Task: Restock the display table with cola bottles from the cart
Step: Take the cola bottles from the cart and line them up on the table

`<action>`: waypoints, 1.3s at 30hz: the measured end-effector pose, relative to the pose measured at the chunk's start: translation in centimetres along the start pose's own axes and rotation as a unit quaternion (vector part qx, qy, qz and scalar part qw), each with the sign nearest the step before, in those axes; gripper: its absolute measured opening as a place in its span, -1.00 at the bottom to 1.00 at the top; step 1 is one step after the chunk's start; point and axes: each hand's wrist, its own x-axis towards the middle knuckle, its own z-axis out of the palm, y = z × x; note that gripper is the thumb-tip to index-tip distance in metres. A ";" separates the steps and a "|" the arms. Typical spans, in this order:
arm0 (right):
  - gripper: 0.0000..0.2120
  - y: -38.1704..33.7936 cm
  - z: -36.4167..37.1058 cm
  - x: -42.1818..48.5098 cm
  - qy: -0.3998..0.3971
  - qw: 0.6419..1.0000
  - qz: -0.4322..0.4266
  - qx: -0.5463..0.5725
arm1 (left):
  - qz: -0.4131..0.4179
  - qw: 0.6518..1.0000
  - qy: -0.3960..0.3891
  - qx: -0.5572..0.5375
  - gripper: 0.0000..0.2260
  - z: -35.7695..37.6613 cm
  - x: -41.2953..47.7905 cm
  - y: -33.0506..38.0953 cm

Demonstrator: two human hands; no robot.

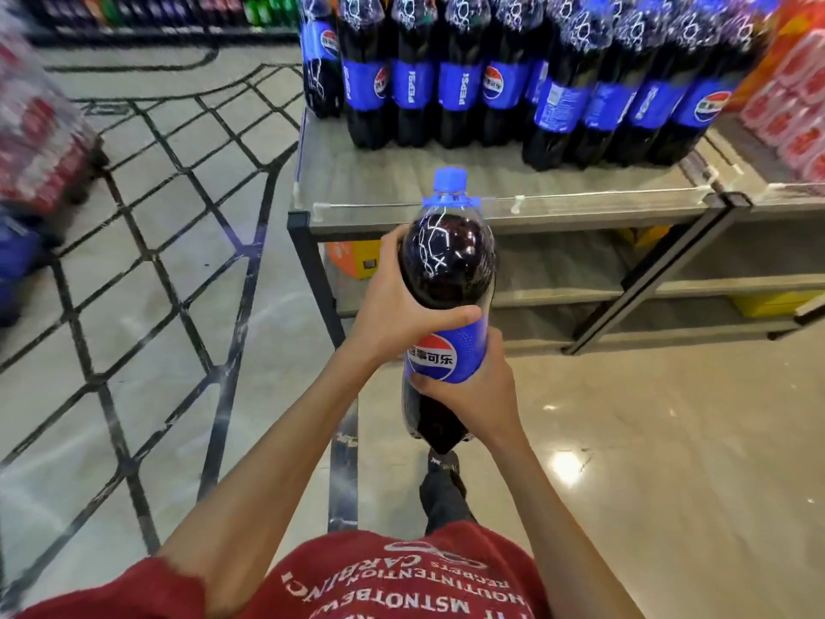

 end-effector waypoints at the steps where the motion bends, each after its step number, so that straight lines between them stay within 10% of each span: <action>1: -0.15 -0.3 -0.3 1.5 -0.005 1.000 -0.005 0.003 | 0.003 1.000 0.007 0.005 -0.10 0.3 1.3 0.2; 20: -0.28 -3.0 -7.0 27.3 -0.083 0.995 -0.041 -0.036 | 0.011 0.994 0.104 -0.043 -0.02 7.1 23.4 1.9; 39: -0.27 -5.9 -7.3 45.6 0.010 0.998 -0.045 -0.039 | 0.059 0.997 0.025 -0.051 0.00 8.4 43.5 1.2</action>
